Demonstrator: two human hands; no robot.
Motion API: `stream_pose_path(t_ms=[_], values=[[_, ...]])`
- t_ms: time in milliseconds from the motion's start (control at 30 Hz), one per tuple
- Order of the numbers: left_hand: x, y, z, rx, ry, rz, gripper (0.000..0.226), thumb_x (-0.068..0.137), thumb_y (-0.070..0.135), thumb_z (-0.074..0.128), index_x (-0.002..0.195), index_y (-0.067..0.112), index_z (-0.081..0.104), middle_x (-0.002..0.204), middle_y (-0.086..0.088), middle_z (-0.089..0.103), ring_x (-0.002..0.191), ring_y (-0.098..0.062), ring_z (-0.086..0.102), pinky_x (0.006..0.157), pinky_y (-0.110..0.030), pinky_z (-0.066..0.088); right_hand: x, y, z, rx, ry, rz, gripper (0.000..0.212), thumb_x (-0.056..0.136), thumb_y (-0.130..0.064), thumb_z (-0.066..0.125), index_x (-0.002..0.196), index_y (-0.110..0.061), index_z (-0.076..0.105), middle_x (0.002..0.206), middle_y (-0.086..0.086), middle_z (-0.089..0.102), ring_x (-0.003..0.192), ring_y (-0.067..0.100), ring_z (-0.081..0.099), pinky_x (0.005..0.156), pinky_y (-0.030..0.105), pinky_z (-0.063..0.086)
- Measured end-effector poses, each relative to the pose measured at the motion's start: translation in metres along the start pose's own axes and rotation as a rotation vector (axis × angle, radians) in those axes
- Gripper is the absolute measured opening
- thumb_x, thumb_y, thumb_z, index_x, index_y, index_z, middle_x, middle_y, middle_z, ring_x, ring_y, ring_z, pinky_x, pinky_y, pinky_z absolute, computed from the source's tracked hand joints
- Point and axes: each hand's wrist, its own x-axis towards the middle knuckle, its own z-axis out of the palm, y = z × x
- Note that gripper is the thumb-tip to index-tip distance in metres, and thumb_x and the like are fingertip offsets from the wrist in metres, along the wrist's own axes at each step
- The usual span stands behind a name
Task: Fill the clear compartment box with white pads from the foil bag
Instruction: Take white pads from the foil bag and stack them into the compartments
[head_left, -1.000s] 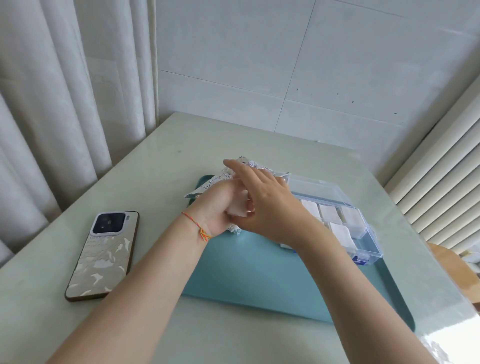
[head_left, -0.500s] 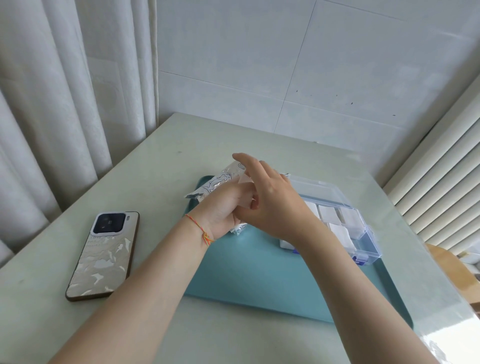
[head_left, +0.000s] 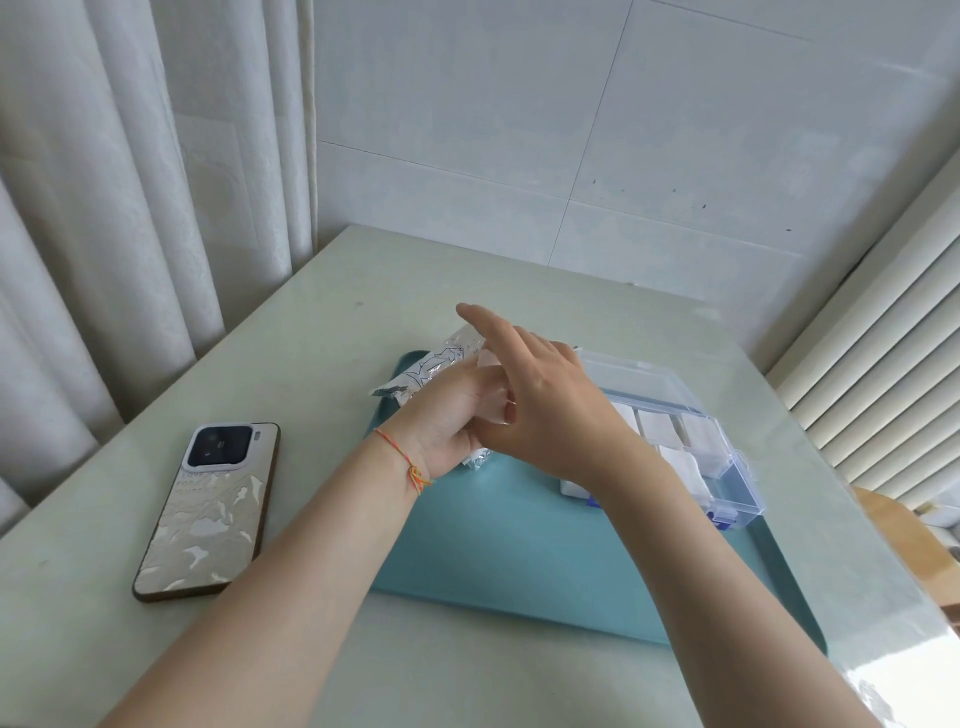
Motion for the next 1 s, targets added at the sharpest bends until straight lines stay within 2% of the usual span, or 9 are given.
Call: stream_pose_path(t_ms=[133,267,367,467,533,700,833,900,1000], values=[[-0.001,0.0,-0.001,0.059,0.013,-0.003,0.017,0.088,0.002,0.05,0.084,0.016,0.059,0.073,0.0,0.055,0.072,-0.013,0.054,0.06,-0.021,0.044,0.0,-0.001,0.0,-0.011,0.002,0.016,0.085,0.069,-0.019,0.061,0.148,-0.028,0.029,0.105,-0.006,0.056,0.104,0.02,0.051,0.096,0.038,0.039],[-0.002,0.002,0.001,0.151,0.056,-0.006,0.027,0.093,-0.002,0.046,0.079,0.017,0.059,0.062,-0.002,0.044,0.052,-0.011,0.041,0.047,-0.021,0.032,-0.005,0.007,-0.017,0.222,-0.147,0.137,0.086,0.072,-0.037,0.08,0.144,-0.03,0.035,0.125,-0.01,0.051,0.118,0.006,0.046,0.099,0.022,0.036],[0.001,0.003,0.004,0.322,0.025,0.002,0.01,0.088,0.003,0.052,0.09,0.011,0.058,0.052,0.003,0.042,0.044,-0.012,0.031,0.042,-0.02,0.018,-0.011,0.018,-0.037,0.403,-0.154,0.227,0.056,0.081,-0.02,0.071,0.133,-0.024,0.053,0.121,-0.009,0.057,0.112,-0.001,0.052,0.091,0.014,0.041],[0.005,0.006,0.016,0.459,-0.036,0.021,0.03,0.081,0.006,0.059,0.108,-0.007,0.053,0.055,-0.003,0.045,0.049,-0.016,0.034,0.041,-0.018,0.022,-0.019,0.029,-0.057,0.498,-0.108,0.307,0.031,0.087,-0.01,0.063,0.116,-0.02,0.067,0.107,-0.007,0.068,0.099,0.0,0.061,0.077,0.01,0.044],[0.01,0.005,0.033,0.515,-0.064,0.033,0.033,0.085,0.001,0.063,0.117,0.005,0.057,0.061,-0.006,0.05,0.051,-0.017,0.042,0.04,-0.018,0.026,-0.027,0.038,-0.068,0.481,-0.077,0.358,0.013,0.089,-0.016,0.066,0.101,-0.018,0.072,0.093,-0.009,0.071,0.086,-0.001,0.063,0.069,0.006,0.042],[0.032,-0.007,0.066,0.603,-0.055,0.044,0.053,0.074,0.012,0.075,0.123,0.017,0.054,0.084,-0.006,0.066,0.067,-0.021,0.062,0.05,-0.027,0.045,-0.056,0.073,-0.082,0.684,0.034,0.507,0.003,0.089,-0.013,0.067,0.089,-0.012,0.07,0.08,-0.003,0.072,0.073,0.006,0.064,0.067,0.018,0.047],[0.05,-0.027,0.083,0.831,0.056,0.068,0.054,0.076,0.022,0.074,0.125,0.025,0.053,0.104,0.001,0.065,0.094,-0.016,0.064,0.083,-0.029,0.051,-0.084,0.112,-0.096,0.709,0.214,0.664,0.008,0.09,-0.008,0.063,0.092,-0.009,0.071,0.074,-0.001,0.07,0.067,0.011,0.06,0.062,0.025,0.046],[0.058,-0.037,0.087,0.933,0.107,0.081,0.034,0.086,0.013,0.064,0.118,0.021,0.059,0.098,0.003,0.065,0.089,-0.014,0.061,0.078,-0.021,0.048,-0.097,0.13,-0.098,0.696,0.228,0.755,0.013,0.089,-0.007,0.061,0.09,-0.011,0.072,0.073,0.0,0.069,0.064,0.013,0.058,0.061,0.026,0.045],[0.063,-0.049,0.088,1.154,0.133,0.073,0.024,0.09,0.008,0.052,0.103,0.022,0.067,0.093,0.005,0.067,0.086,-0.014,0.062,0.069,-0.021,0.046,-0.109,0.146,-0.09,0.639,0.08,0.859,0.015,0.087,-0.008,0.061,0.085,-0.016,0.074,0.072,-0.001,0.069,0.063,0.013,0.055,0.06,0.027,0.045]])
